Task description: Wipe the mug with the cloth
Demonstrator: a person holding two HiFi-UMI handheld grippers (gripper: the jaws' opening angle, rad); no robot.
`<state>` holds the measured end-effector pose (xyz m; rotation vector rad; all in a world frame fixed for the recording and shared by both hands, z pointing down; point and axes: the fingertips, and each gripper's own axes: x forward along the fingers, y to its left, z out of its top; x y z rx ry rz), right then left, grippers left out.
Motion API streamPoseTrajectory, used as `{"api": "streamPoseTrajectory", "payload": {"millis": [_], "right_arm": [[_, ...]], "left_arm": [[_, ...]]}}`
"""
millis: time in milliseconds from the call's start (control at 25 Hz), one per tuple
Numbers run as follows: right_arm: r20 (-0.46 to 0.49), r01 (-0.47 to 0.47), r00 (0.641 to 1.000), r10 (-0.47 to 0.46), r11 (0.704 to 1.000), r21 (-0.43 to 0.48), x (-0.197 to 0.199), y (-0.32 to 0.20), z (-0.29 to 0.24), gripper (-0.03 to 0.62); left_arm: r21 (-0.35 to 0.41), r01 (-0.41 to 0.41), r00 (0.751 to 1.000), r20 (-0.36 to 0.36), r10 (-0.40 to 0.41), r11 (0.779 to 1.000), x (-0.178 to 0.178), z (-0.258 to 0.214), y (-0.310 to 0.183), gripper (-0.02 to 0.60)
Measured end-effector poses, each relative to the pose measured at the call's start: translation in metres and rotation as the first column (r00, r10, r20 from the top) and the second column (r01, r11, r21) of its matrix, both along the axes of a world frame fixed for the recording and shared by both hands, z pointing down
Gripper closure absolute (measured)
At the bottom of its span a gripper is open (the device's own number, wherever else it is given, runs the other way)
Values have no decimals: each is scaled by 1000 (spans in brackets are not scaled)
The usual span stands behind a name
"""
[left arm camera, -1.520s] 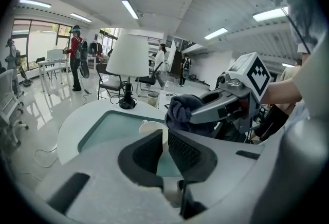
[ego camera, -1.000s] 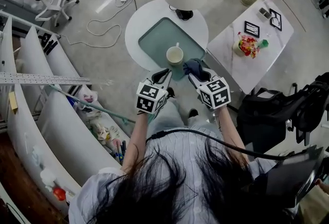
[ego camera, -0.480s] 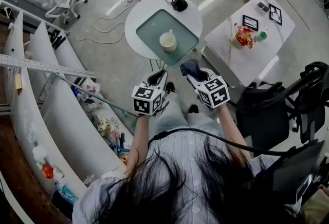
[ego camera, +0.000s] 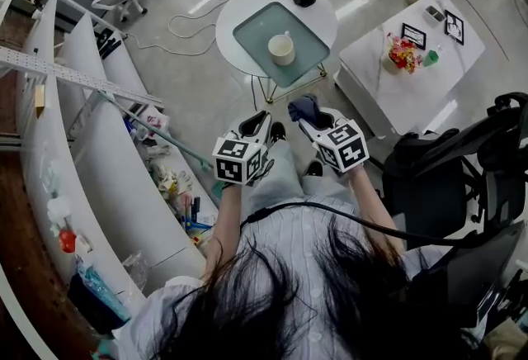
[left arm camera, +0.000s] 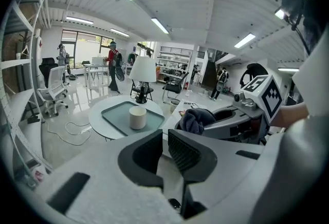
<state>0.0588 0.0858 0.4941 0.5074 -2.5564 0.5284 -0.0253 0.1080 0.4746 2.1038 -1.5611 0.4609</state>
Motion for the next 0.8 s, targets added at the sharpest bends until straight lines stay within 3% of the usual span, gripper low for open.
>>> {"api": "streamPoseTrajectory", "payload": {"millis": [440,800], "right_arm": [[-11,99,995,-99,995,24,-8,22,-5,500],[-35,106,994,-105,994,11,-4,20,4,500]], "left_arm": [[14,54,999,-6,-54,998,0,-2,20,538],[19,53,999,-14,-53,998,1,-1,17,538]]}}
